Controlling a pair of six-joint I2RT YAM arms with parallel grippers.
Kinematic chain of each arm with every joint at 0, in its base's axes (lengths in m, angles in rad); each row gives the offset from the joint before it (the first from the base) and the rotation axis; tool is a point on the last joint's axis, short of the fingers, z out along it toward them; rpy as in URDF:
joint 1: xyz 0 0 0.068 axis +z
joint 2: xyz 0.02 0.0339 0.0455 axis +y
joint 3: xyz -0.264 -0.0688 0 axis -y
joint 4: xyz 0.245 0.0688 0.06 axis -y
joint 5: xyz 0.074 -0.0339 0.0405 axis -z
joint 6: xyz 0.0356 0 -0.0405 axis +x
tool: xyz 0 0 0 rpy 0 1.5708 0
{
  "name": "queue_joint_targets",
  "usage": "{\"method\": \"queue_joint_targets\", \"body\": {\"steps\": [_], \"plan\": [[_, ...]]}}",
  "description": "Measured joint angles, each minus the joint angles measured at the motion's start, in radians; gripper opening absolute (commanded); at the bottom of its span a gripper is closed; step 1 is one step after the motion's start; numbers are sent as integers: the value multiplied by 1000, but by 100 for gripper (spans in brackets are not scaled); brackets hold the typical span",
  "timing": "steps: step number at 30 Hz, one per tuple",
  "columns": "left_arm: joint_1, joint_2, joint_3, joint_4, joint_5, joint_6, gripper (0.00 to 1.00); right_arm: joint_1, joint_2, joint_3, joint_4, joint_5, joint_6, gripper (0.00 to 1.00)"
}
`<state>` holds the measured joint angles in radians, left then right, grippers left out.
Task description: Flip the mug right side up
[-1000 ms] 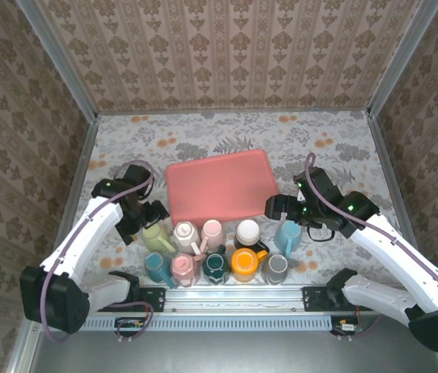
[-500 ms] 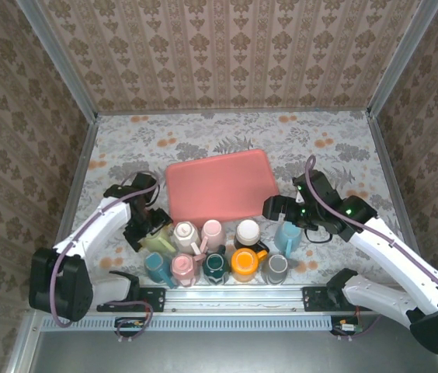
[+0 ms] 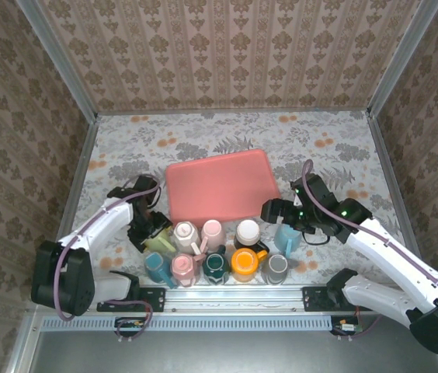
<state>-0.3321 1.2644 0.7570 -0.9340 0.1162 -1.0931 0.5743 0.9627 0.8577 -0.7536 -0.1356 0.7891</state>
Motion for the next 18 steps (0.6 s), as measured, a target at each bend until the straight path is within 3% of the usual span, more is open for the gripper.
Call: {"method": "queue_joint_targets", "body": {"steps": [6,11,14,18], "plan": [[34,-52,22,-36,-27,14,45,0,-15,0,13,-9,-4,100],[69,-157,202,-121,-77,101,34,0,-66,4,34,-24,-28,100],[85,-246,312,-102,-89,189,25,0,-62,39,55,-50,-61,100],[91,-385,344,1,-43,300,22,0,-11,111,105,-89,-104,97]]}}
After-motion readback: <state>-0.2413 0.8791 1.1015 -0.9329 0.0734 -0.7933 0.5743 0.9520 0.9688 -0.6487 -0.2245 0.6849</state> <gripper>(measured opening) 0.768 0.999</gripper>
